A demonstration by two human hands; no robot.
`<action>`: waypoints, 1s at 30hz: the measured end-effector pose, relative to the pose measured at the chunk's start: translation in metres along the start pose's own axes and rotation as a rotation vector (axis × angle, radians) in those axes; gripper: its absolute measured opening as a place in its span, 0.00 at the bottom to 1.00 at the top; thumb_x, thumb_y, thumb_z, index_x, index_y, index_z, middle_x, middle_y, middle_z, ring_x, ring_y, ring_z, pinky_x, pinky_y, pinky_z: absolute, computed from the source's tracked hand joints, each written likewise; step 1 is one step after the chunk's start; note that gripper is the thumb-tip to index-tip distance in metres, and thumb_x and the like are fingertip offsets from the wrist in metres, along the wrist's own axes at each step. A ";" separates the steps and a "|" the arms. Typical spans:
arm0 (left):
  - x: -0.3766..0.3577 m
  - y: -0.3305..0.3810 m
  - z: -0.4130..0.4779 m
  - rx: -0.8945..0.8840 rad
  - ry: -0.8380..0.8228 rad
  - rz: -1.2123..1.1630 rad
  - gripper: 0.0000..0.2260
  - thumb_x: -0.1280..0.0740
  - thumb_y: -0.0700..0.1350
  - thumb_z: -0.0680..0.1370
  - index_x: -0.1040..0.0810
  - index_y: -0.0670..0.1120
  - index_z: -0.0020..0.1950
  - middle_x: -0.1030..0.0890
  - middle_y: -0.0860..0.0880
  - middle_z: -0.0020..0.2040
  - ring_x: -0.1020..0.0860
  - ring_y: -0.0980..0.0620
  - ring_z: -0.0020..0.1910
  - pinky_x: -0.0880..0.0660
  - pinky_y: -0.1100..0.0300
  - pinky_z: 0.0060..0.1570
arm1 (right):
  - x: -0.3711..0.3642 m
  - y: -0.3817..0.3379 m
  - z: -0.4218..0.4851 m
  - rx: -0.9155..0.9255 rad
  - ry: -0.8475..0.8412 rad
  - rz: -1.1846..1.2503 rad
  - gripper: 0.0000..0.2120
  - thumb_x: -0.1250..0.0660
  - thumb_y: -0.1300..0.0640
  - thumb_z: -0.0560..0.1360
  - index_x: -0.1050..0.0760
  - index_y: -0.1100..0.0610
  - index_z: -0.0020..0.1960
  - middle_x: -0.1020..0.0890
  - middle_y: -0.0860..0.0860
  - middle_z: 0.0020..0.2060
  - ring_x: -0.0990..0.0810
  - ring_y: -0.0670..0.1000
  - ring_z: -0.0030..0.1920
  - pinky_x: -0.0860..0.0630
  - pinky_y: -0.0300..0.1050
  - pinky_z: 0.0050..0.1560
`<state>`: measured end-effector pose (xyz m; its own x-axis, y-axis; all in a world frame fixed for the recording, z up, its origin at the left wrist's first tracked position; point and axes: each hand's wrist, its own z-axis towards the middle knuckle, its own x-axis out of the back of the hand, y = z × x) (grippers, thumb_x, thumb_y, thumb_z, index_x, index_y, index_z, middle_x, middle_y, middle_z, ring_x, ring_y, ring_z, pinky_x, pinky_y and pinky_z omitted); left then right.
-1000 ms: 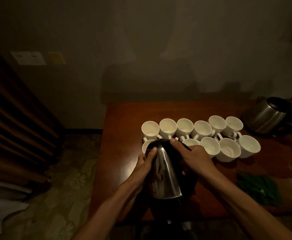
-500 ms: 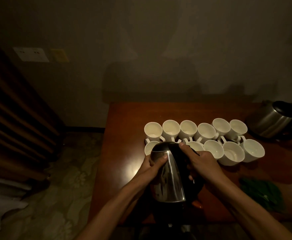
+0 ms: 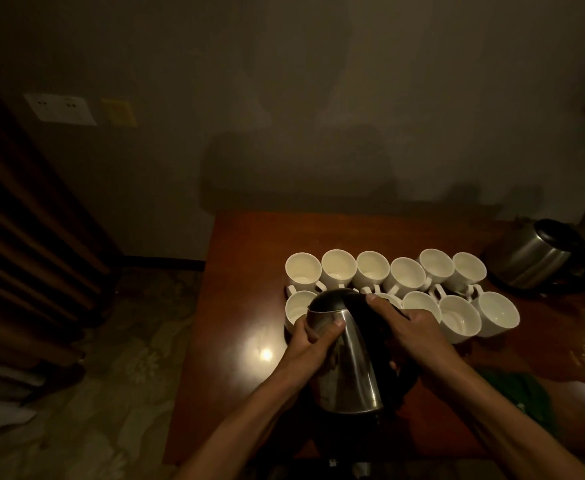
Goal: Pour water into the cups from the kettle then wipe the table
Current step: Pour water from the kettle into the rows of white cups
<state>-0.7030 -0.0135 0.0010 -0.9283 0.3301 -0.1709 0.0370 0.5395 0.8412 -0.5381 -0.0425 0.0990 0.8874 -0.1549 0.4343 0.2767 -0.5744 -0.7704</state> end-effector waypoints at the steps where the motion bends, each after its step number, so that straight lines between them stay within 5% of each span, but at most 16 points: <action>1: -0.002 0.000 -0.001 -0.004 0.003 -0.007 0.38 0.28 0.69 0.69 0.39 0.57 0.73 0.25 0.54 0.63 0.21 0.51 0.60 0.22 0.48 0.62 | 0.001 -0.001 -0.001 0.004 0.004 -0.009 0.27 0.34 0.35 0.74 0.23 0.61 0.38 0.22 0.52 0.25 0.24 0.48 0.26 0.30 0.40 0.28; 6: -0.010 0.000 -0.002 -0.012 0.013 -0.013 0.37 0.30 0.65 0.71 0.41 0.57 0.75 0.27 0.58 0.57 0.23 0.56 0.56 0.22 0.60 0.52 | 0.005 0.000 -0.005 0.025 0.018 -0.009 0.26 0.33 0.35 0.73 0.19 0.61 0.45 0.16 0.57 0.37 0.18 0.55 0.37 0.27 0.44 0.35; 9: -0.010 0.001 -0.004 -0.003 -0.014 -0.031 0.35 0.31 0.62 0.74 0.43 0.58 0.77 0.28 0.59 0.56 0.25 0.57 0.54 0.24 0.65 0.46 | 0.005 -0.002 -0.008 0.039 0.039 -0.013 0.23 0.32 0.39 0.74 0.20 0.61 0.40 0.18 0.54 0.32 0.21 0.53 0.34 0.29 0.43 0.34; 12: -0.008 0.001 -0.003 0.033 -0.034 -0.073 0.35 0.32 0.65 0.74 0.43 0.59 0.76 0.28 0.56 0.62 0.25 0.54 0.56 0.24 0.61 0.49 | 0.005 -0.003 -0.012 0.018 0.041 -0.010 0.22 0.32 0.41 0.74 0.21 0.61 0.40 0.20 0.52 0.28 0.23 0.51 0.31 0.31 0.40 0.30; 17: -0.003 0.000 0.005 0.120 -0.039 -0.164 0.42 0.33 0.73 0.69 0.43 0.60 0.77 0.27 0.53 0.64 0.26 0.47 0.66 0.28 0.46 0.68 | 0.002 -0.002 -0.014 0.023 0.035 -0.030 0.23 0.30 0.41 0.72 0.18 0.62 0.41 0.15 0.56 0.32 0.18 0.54 0.32 0.28 0.39 0.29; 26: -0.004 0.010 0.010 0.141 -0.005 -0.189 0.29 0.35 0.66 0.77 0.35 0.54 0.74 0.22 0.49 0.62 0.22 0.49 0.59 0.23 0.54 0.53 | -0.002 -0.006 -0.017 0.036 0.056 -0.033 0.24 0.29 0.40 0.72 0.19 0.63 0.43 0.15 0.58 0.35 0.19 0.51 0.30 0.27 0.38 0.27; 30: -0.006 0.006 0.015 0.088 0.013 -0.201 0.39 0.31 0.72 0.66 0.30 0.55 0.72 0.19 0.48 0.62 0.19 0.48 0.60 0.22 0.47 0.61 | -0.003 -0.008 -0.021 0.052 0.077 -0.026 0.21 0.29 0.40 0.73 0.22 0.57 0.35 0.19 0.49 0.24 0.22 0.43 0.24 0.31 0.34 0.23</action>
<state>-0.6922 -0.0007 -0.0006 -0.9250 0.1998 -0.3233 -0.1173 0.6591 0.7429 -0.5510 -0.0537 0.1134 0.8491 -0.2032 0.4875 0.3197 -0.5369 -0.7807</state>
